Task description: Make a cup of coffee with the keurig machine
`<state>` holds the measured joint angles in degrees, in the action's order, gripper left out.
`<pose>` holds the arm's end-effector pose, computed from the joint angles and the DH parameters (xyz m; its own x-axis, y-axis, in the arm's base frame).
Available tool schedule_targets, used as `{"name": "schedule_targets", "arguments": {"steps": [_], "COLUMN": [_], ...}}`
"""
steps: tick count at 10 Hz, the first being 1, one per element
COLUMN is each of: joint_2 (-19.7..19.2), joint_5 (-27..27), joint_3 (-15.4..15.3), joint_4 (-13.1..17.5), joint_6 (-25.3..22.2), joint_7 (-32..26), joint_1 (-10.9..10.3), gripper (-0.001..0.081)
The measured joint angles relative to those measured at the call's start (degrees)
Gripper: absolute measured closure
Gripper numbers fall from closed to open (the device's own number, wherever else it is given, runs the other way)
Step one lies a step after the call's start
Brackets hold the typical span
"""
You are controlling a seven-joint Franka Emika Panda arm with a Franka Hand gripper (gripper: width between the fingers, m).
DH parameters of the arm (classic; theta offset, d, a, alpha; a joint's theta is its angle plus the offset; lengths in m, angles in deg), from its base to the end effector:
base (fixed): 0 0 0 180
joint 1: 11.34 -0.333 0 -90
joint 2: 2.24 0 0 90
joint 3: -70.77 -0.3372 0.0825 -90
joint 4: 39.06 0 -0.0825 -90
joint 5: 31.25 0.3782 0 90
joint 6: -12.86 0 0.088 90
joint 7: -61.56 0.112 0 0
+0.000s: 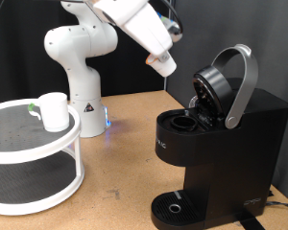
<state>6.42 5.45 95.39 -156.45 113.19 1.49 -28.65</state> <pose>0.4965 -0.0168 0.5260 0.7303 0.5298 0.4314 0.6830 -0.5520 -0.4784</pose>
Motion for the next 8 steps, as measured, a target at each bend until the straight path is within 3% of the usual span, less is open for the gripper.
{"name": "schedule_targets", "arguments": {"steps": [8], "joint_2": [-4.5], "joint_5": [-0.9], "joint_3": [-5.1], "joint_4": [-1.9], "joint_6": [6.1], "joint_7": [2.4], "joint_1": [-0.4], "gripper": [0.0379]}}
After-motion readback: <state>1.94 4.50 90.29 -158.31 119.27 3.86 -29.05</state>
